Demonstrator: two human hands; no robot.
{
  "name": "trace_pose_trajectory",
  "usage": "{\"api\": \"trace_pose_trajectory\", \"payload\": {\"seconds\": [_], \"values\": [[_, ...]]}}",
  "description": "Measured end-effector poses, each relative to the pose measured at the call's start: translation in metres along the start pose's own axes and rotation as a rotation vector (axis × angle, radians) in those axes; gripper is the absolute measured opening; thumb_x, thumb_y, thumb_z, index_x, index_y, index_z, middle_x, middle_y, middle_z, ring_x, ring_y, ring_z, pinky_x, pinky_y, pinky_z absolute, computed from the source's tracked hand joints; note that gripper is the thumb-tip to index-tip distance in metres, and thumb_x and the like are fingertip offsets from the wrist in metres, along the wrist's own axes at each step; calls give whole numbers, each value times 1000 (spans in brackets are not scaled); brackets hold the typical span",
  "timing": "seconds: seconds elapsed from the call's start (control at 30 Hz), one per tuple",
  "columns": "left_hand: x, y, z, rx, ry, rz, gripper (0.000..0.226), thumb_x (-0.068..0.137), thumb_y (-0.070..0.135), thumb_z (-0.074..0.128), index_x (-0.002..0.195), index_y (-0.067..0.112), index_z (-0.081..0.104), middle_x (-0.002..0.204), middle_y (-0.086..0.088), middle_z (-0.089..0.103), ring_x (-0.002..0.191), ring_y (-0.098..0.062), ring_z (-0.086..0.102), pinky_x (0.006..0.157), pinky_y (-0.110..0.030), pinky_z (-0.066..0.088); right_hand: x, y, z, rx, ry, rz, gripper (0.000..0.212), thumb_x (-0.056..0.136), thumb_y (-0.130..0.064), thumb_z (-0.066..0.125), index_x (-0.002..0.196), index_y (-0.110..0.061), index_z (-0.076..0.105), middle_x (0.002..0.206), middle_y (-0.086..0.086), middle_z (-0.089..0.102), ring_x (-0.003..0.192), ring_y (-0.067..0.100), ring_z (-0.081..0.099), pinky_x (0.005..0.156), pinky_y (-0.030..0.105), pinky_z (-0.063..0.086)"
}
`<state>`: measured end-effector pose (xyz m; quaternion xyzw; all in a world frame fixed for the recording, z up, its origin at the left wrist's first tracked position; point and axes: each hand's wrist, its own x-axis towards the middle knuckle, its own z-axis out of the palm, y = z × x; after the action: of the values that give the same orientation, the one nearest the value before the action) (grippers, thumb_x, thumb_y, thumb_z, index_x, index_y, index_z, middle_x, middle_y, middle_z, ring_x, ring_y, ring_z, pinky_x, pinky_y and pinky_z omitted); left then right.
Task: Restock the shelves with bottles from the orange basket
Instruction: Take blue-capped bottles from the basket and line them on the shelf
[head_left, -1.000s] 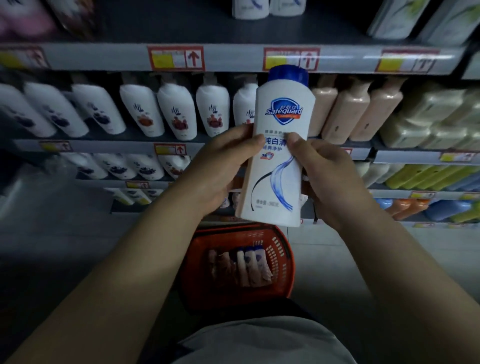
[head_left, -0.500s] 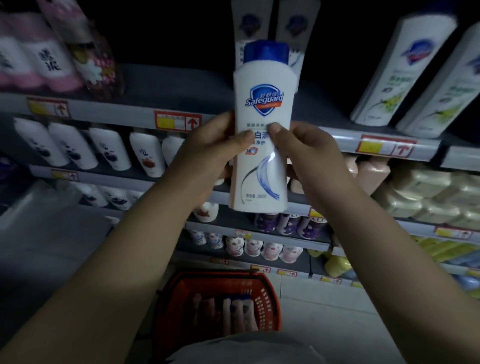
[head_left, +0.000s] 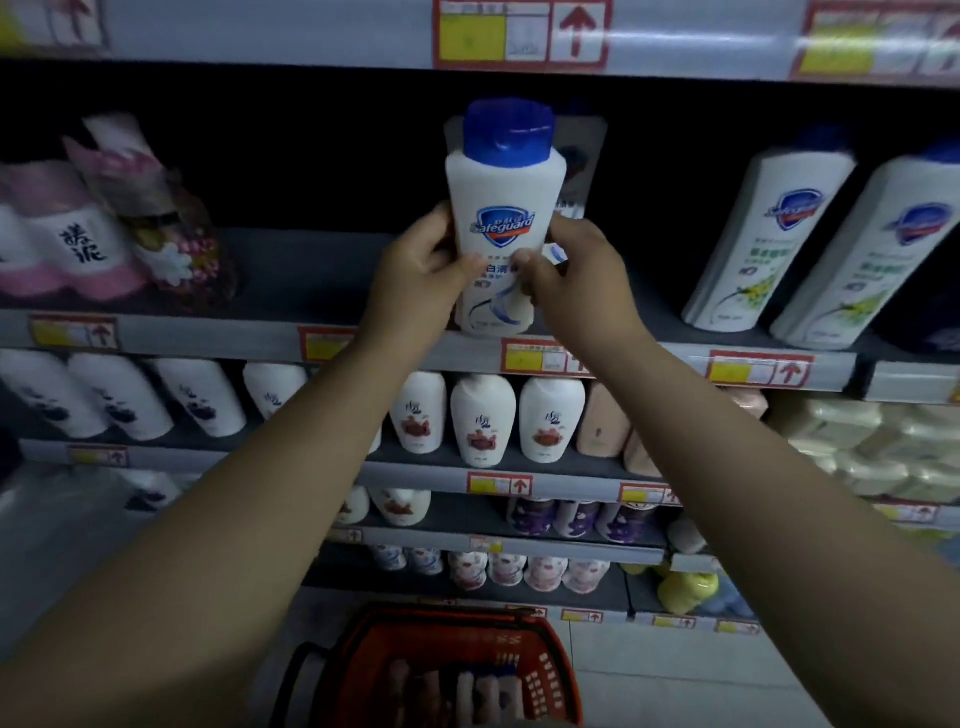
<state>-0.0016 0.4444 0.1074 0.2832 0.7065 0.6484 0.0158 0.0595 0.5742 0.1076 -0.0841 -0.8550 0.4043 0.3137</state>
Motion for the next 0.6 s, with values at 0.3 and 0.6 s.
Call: {"api": "trace_pose_trajectory", "payload": {"seconds": [0.3, 0.6], "values": [[55, -33, -12, -22, -79, -23, 45, 90, -6, 54, 133, 6, 50, 115, 4, 59, 93, 8, 59, 75, -6, 46, 39, 12, 41, -43, 62, 196, 22, 95, -15, 49, 111, -11, 63, 103, 9, 54, 91, 28, 59, 88, 40, 49], [63, -58, -14, -62, -221, -95, 60, 91, -7, 51, 145, 12, 35, 130, 4, 55, 119, -8, 53, 100, -23, 44, 36, 19, 63, 19, 116, 398, 21, 94, -9, 46, 104, -11, 65, 103, 11, 64, 85, 20, 56, 75, 25, 43]]}}
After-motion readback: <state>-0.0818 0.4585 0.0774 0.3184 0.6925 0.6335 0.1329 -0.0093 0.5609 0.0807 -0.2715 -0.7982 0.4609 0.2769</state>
